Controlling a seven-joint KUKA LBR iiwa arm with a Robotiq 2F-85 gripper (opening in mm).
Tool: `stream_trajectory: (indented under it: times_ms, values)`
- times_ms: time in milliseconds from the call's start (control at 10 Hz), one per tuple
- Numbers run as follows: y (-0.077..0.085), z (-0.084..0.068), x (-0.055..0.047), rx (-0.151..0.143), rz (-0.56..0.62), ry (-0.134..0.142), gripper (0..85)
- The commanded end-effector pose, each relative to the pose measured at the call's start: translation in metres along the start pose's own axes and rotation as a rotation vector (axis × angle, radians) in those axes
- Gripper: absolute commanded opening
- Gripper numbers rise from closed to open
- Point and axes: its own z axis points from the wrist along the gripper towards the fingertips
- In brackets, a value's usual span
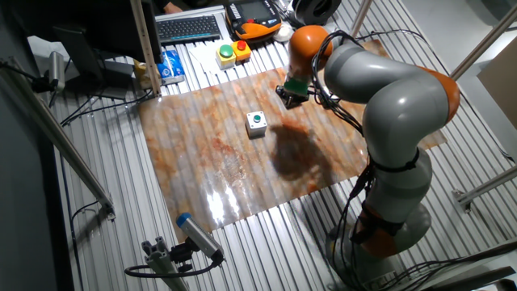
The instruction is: Press three buttons from left to right in sequence
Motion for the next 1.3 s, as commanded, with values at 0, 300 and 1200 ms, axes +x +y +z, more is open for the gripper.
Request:
stream_trajectory:
  times_ms: [0, 300, 1200]
  values:
    - [-0.0007, -0.0001, -0.0006, -0.011, -0.017, 0.005, 34.0]
    - [-0.0007, -0.0001, -0.0006, -0.073, -0.128, 0.037, 34.0]
    - [-0.0007, -0.0001, -0.0006, -0.194, -0.334, 0.132, 17.0]
